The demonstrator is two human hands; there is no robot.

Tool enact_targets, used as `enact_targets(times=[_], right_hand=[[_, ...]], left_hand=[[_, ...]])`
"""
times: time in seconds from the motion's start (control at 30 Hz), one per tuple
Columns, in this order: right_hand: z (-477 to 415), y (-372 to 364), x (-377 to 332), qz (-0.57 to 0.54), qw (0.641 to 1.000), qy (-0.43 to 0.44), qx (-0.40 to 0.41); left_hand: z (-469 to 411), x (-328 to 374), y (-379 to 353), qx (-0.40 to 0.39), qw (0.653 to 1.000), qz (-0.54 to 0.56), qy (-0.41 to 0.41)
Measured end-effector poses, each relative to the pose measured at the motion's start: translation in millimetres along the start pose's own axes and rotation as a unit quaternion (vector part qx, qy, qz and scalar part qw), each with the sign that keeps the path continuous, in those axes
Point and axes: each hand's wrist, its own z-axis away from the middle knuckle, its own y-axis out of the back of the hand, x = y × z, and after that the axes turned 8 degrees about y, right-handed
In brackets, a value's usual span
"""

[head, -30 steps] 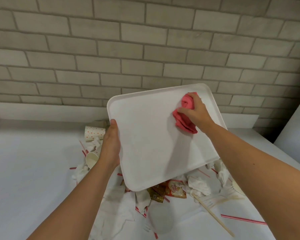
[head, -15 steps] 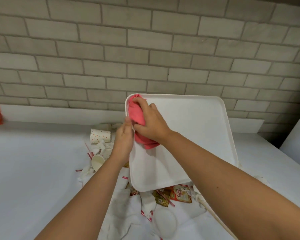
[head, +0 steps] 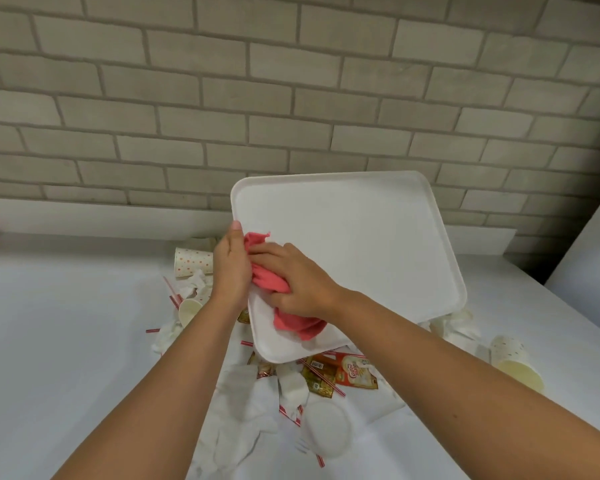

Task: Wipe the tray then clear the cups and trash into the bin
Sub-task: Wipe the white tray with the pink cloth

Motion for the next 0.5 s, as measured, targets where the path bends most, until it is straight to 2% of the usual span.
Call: enact_targets(times=[0.13,0.27,0.5], right_hand=[[32.1,-10.2,-6.6,0.044,0.995,0.042,-0.079],[64.4,-12.1,-6.8,0.093,0.988,0.074,-0.101],[111.9,4.3,15.8,0.211,0.968,0.015,-0.132]], left_hand=[[3.4,1.7,-3.1,0.043,0.998,0.029,0.032],[-0.6,1.0,-6.9,0.067,0.996,0.034,0.050],[1.7,-13.1,-18.2,0.057,0.993,0.037,0.101]])
